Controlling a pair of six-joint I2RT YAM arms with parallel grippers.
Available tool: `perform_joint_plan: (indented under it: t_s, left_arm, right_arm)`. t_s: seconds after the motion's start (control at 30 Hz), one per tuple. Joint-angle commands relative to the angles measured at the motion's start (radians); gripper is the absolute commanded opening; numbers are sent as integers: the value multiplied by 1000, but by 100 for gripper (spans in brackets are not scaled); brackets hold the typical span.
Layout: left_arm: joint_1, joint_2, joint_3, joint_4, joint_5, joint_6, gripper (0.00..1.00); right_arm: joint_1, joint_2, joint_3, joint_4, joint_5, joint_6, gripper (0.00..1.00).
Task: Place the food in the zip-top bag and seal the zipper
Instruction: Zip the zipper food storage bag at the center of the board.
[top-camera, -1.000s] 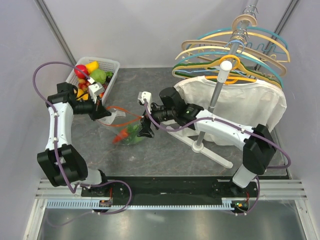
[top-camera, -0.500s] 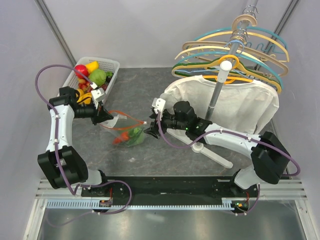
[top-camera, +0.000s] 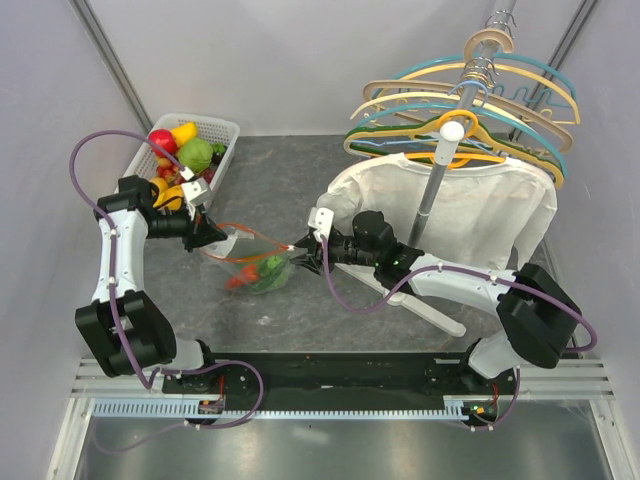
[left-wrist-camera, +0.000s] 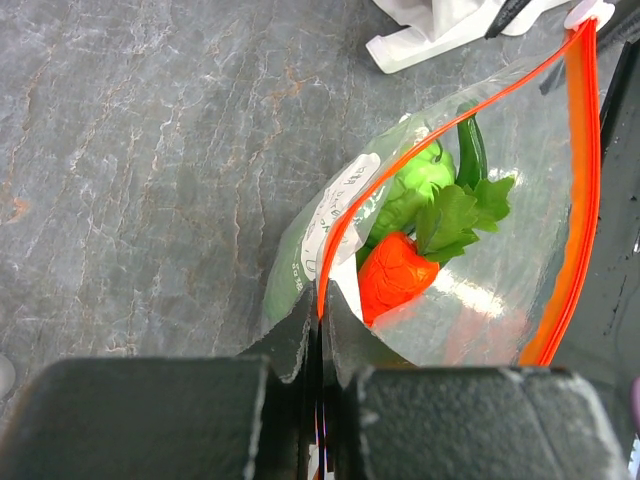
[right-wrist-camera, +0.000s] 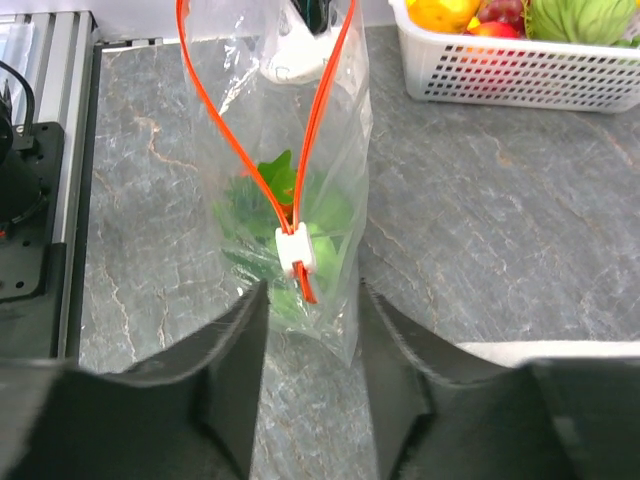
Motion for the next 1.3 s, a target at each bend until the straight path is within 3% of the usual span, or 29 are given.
perform_joint_plan:
  t_s: [0.0, 0.17, 0.3, 0.33, 0.4, 0.43, 0.5, 0.53, 0.57, 0.63, 0.77, 1.03, 1.27]
  left_arm:
    - [8, 2, 22, -20, 50, 55, 2]
    - [8, 1, 13, -39, 42, 76, 2]
    - [6, 2, 22, -42, 48, 70, 2]
    - [8, 2, 25, -40, 54, 66, 2]
    - [8, 5, 57, -39, 65, 25, 21]
    - [9, 8, 74, -40, 85, 3, 37]
    - [14, 7, 142, -39, 117, -52, 60]
    - [15, 4, 173, -39, 155, -69, 91]
    - [14, -1, 202, -40, 179, -103, 100]
    - [0, -31, 261, -43, 229, -104, 100]
    - [-157, -131, 224, 0, 183, -123, 98]
    - [-425, -256, 74, 222, 72, -242, 70]
    - [-621, -229, 62, 244, -34, -252, 67]
  right_arm:
    - [-4, 4, 9, 77, -32, -31, 43]
    - [-4, -7, 35, 86, -17, 24, 36]
    - [-4, -15, 49, 65, -21, 27, 0]
    - [-2, -21, 53, 52, -17, 28, 0]
    - [-2, -35, 61, 26, -14, 35, 0]
    - [-2, -53, 81, 13, -15, 48, 0]
    - [-2, -84, 108, -50, -32, 58, 0]
    - [-2, -92, 137, -75, -41, 56, 0]
    - [-2, -96, 148, -101, -52, 52, 0]
    - [-2, -98, 164, -173, -64, 38, 0]
    - [-1, -89, 157, -205, -72, 9, 0]
    - [24, -102, 138, -221, -72, -62, 0]
    - [35, -116, 147, -230, -61, -77, 0]
